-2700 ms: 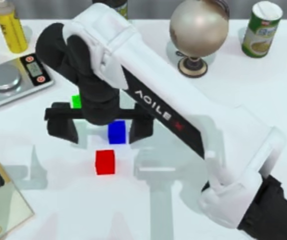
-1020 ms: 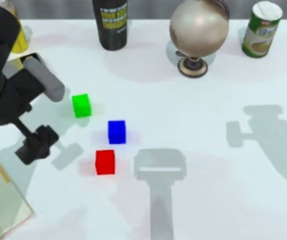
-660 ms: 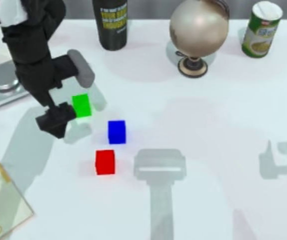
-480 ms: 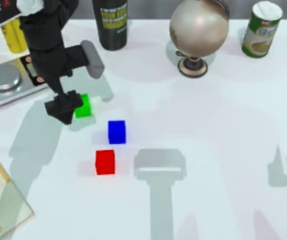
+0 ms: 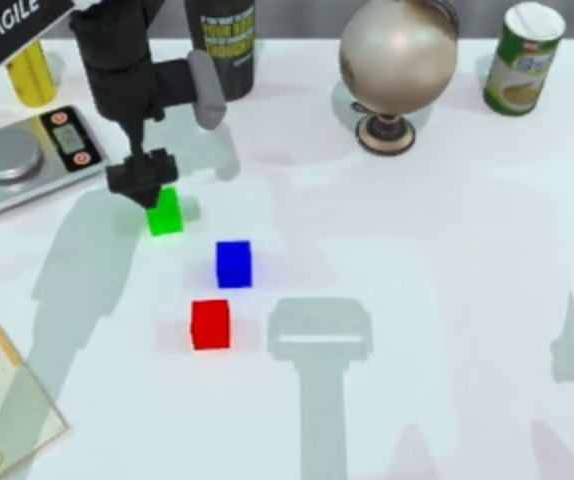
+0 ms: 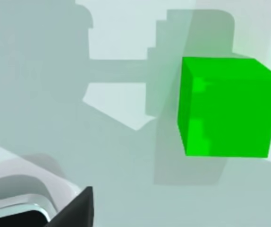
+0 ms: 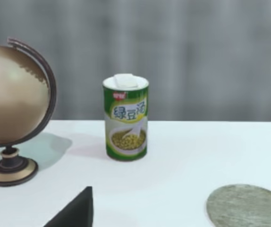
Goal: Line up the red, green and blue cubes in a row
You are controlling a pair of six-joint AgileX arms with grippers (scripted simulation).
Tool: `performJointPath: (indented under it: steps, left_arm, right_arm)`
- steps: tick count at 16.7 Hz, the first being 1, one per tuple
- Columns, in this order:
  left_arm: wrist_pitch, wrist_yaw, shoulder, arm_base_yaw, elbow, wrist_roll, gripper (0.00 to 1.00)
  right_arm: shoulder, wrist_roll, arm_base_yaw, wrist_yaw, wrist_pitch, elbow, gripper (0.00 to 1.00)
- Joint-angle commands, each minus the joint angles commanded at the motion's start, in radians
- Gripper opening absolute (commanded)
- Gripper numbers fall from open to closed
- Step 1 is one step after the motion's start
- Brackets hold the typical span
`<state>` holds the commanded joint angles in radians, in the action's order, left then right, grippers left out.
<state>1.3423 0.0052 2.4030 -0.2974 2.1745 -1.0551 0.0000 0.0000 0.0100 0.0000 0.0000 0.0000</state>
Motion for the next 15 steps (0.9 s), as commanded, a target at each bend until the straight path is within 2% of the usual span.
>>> performJointPath:
  steps: [6,12,15]
  left_arm:
    - [-0.018,0.000,0.002,0.003,-0.016,-0.001,1.00]
    - [-0.237,0.000,0.041,0.002,-0.189,-0.001,1.00]
    - [-0.278,0.001,0.052,0.001,-0.226,-0.002,1.00]
  right_arm:
    - [0.000,0.000,0.000,0.000,0.000,0.000,1.00]
    - [0.000,0.000,0.000,0.000,0.000,0.000,1.00]
    - [0.000,0.000,0.000,0.000,0.000,0.000,1.00]
